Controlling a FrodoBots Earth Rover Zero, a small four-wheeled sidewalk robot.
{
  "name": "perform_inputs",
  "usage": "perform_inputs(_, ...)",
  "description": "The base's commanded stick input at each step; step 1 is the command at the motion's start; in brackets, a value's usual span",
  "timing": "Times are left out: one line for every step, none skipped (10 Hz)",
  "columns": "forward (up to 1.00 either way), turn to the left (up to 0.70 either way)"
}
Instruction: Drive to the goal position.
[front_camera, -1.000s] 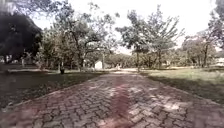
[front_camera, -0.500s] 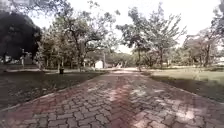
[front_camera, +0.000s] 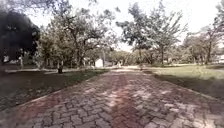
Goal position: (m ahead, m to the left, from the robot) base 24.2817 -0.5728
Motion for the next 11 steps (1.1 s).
perform_inputs(0.70,0.00)
perform_inputs(0.70,0.00)
perform_inputs(0.70,0.00)
perform_inputs(0.70,0.00)
perform_inputs(0.70,0.00)
perform_inputs(0.70,0.00)
perform_inputs(0.70,0.00)
perform_inputs(0.70,0.00)
perform_inputs(0.70,0.00)
perform_inputs(0.70,0.00)
perform_inputs(0.70,0.00)
